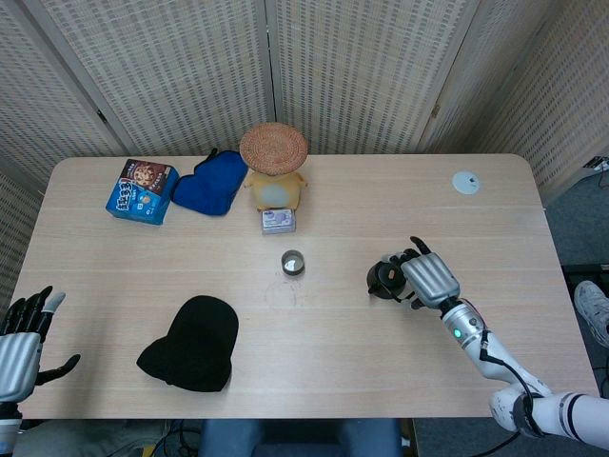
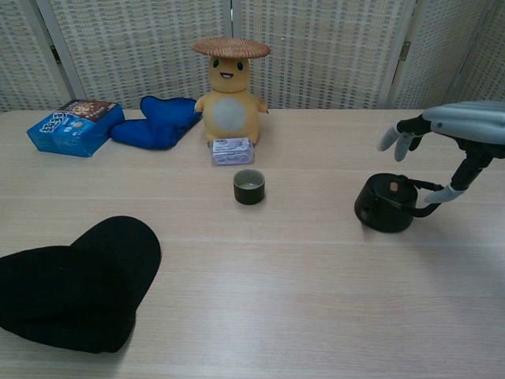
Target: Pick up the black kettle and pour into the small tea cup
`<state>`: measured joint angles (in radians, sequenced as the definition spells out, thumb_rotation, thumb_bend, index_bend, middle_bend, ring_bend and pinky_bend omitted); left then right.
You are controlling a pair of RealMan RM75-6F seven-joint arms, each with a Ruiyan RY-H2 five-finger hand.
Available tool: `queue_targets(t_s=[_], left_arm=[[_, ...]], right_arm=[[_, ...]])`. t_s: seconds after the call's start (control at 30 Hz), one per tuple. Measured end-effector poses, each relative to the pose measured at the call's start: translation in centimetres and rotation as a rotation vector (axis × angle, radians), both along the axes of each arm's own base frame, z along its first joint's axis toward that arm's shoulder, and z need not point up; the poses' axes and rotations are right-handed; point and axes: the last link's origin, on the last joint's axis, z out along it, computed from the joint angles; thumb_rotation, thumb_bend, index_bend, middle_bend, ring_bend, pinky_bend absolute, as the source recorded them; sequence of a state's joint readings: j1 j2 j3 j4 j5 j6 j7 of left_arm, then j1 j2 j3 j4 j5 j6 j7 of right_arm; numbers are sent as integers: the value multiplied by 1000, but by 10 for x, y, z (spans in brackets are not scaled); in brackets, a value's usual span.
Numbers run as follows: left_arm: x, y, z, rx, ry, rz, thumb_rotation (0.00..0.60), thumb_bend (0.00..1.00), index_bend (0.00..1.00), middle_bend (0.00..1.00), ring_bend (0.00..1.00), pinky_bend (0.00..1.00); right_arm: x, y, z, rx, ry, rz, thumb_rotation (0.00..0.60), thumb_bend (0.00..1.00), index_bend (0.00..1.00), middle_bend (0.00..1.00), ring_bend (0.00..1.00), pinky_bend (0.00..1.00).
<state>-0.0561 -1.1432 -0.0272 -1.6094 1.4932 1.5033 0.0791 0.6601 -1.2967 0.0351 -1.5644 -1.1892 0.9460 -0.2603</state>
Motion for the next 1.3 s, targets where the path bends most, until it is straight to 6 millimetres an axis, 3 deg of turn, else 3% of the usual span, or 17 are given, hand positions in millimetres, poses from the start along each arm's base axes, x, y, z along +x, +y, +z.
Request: queue_targets(t_s=[0.13,0.5,1.1,1.3], left_arm=[[0,-1,2,6,0,5,600,177,71,0,44,0],[1,-3,-1,2,-1,11,600,177,71,0,44,0],[-2,-2,-1,1,11,22,600,177,71,0,44,0],[-2,-2,0,3,5,18,600,177,71,0,44,0]], right_arm=[[-11,0,1,-31,46,8,600,0,69,107,55,50],[-30,-14,-9,-33,93,-39,600,0,53,96,55,50],[-4,-58,-39,-35,71,-14,600,0,53,95,55,50],[2,-61,-36,-43,49,-4,600,8,53,134,56,50]])
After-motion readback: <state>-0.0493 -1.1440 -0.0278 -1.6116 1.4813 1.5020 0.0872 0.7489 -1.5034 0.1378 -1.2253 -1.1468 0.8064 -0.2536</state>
